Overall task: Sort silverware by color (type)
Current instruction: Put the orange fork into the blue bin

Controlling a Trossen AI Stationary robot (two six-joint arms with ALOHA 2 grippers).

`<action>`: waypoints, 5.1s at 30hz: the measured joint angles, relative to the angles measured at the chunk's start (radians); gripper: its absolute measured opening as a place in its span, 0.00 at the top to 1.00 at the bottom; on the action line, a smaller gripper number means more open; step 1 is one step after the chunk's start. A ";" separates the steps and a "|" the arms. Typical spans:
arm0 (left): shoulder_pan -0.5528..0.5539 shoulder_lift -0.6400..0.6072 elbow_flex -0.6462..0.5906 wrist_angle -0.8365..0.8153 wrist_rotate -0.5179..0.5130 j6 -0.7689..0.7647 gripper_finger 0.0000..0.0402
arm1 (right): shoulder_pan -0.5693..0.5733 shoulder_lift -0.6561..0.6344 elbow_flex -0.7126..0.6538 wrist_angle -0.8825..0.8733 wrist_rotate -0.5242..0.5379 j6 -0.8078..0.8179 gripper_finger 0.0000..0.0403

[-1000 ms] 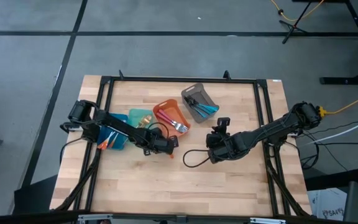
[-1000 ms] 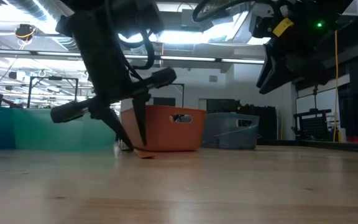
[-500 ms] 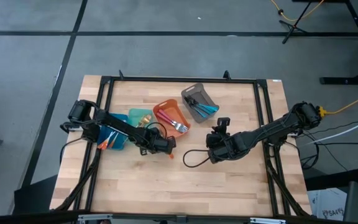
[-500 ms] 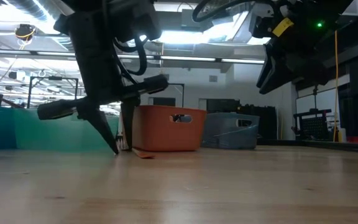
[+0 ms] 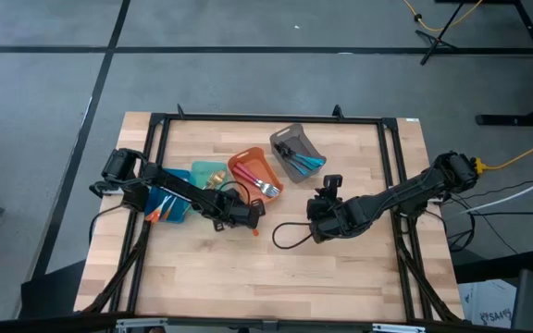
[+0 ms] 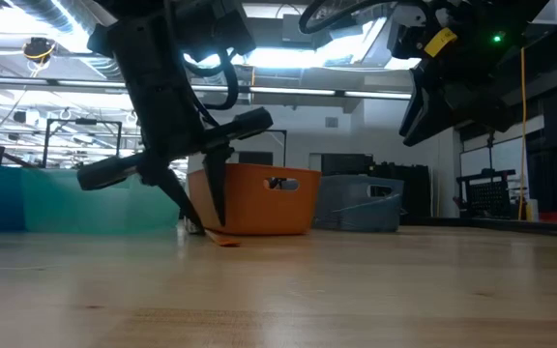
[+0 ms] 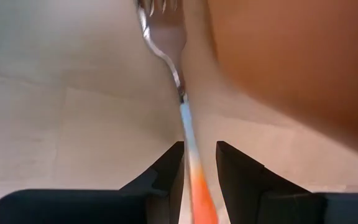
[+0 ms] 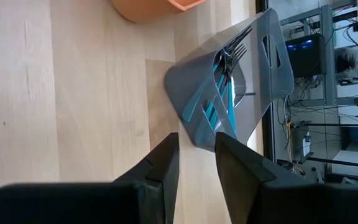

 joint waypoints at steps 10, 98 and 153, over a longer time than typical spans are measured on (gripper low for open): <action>0.003 0.004 0.000 -0.051 -0.009 -0.004 0.78 | 0.000 0.000 0.000 0.000 -0.004 0.001 0.74; -0.113 0.028 0.000 -0.145 0.420 0.269 1.00 | 0.000 0.000 0.000 0.000 -0.005 0.002 0.74; -0.314 -0.021 0.002 -0.202 0.373 0.076 0.84 | 0.000 -0.001 0.000 0.013 -0.005 -0.002 0.74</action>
